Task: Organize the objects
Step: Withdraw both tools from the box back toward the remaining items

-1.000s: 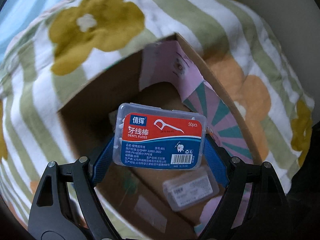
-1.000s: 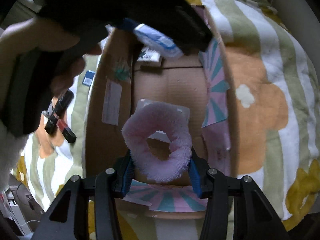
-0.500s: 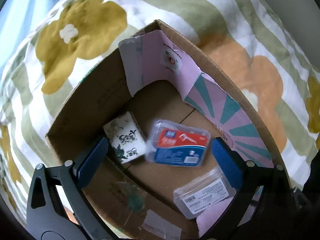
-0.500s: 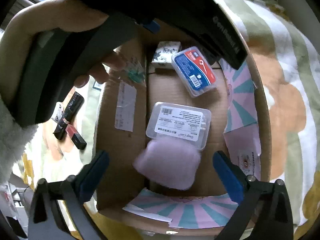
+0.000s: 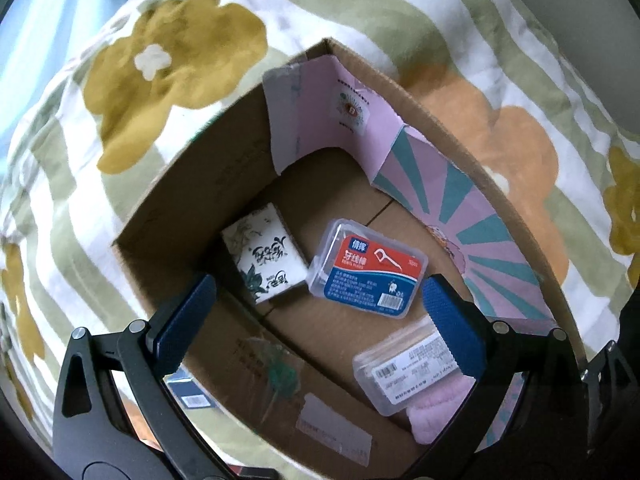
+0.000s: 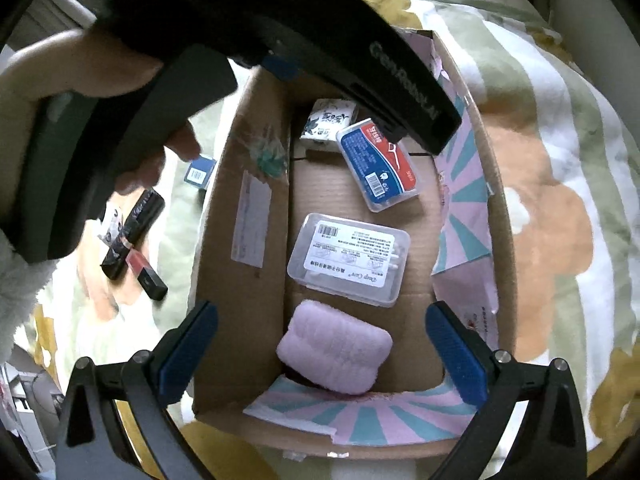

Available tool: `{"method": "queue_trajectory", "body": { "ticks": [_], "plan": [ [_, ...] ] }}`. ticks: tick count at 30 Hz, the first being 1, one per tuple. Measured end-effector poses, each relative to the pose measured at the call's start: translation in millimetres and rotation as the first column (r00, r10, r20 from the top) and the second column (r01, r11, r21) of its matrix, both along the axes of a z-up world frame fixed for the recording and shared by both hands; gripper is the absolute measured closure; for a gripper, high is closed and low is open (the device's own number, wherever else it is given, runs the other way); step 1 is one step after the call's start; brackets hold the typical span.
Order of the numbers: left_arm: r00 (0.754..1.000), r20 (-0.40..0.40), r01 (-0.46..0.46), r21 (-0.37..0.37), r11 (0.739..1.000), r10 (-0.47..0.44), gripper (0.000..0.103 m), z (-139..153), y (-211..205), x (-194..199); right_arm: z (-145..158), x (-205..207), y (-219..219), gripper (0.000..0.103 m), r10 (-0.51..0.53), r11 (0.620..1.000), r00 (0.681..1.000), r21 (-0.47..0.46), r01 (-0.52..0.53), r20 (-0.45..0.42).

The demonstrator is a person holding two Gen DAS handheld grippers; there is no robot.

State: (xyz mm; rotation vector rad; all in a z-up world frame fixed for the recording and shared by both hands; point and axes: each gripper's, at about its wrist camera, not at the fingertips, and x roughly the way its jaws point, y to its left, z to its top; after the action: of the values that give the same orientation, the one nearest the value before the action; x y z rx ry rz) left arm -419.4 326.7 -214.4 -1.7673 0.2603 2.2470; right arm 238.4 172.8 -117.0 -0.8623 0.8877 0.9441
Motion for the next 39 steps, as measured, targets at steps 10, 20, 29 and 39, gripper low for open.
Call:
{"method": "queue_trajectory", "body": {
  "ticks": [10, 20, 29, 39],
  "plan": [
    [0.997, -0.041, -0.069, 0.078, 0.995, 0.073, 0.0, 50.2, -12.7, 33.1, 24.9, -31.6, -2.9, 0.0, 0.05, 0.999, 0.997, -0.004, -0.05, 0.052],
    [0.963, -0.16, -0.201, 0.101, 0.974, 0.215, 0.0, 129.7, -65.8, 114.1, 62.3, -90.3, -8.8, 0.0, 0.119, 0.993, 0.99, 0.011, -0.12, 0.078],
    [0.866, -0.229, -0.412, 0.178, 0.894, 0.445, 0.0, 176.2, -153.3, 212.5, 85.0, -159.9, -5.9, 0.0, 0.192, 0.978, 0.975, 0.055, -0.199, 0.113],
    [0.725, -0.249, -0.604, 0.219, 0.767, 0.642, 0.0, 183.2, -247.6, 325.7, 92.5, -219.0, 9.6, 0.0, 0.222, 0.965, 0.971, 0.122, -0.231, 0.088]
  ]
}}
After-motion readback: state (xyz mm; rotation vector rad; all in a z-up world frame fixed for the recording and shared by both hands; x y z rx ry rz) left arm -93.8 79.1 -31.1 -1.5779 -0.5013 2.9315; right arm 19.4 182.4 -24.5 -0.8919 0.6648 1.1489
